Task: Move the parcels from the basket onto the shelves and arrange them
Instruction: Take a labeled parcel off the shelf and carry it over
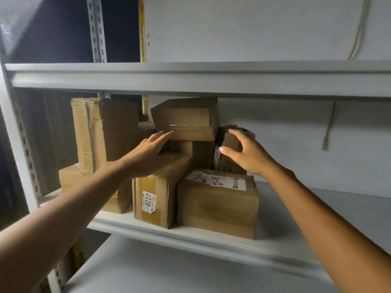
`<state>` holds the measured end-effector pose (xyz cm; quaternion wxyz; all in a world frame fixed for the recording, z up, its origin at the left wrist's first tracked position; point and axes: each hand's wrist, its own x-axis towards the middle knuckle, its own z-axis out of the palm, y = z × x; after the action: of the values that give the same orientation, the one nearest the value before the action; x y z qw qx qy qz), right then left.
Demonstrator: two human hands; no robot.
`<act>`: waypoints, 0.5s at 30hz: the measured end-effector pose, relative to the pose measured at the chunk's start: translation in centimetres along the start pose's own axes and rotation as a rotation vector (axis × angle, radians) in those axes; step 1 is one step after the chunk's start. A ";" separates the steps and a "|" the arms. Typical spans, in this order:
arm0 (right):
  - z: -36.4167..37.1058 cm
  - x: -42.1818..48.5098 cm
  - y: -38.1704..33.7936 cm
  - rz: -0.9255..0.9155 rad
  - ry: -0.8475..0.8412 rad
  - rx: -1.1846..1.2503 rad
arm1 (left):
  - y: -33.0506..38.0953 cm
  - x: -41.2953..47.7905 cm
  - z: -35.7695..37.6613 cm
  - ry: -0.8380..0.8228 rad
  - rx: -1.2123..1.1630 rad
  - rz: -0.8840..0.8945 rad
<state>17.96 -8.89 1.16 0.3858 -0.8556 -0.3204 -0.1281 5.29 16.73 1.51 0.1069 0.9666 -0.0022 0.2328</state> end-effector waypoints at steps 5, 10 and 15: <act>0.4 1.9 2.2 -0.011 0.161 -0.090 | -0.6 2.5 1.6 0.021 0.010 0.020; 0.6 3.4 3.9 0.068 0.226 -0.113 | 0.4 4.7 3.2 0.097 -0.002 0.096; 2.7 5.5 3.9 0.142 0.326 -0.091 | 2.0 7.0 4.9 0.030 0.010 0.253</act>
<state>24.60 -6.36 -0.39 0.4015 -0.8605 -0.1864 -0.2520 13.60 14.11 0.75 0.0716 0.9556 -0.1215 0.2588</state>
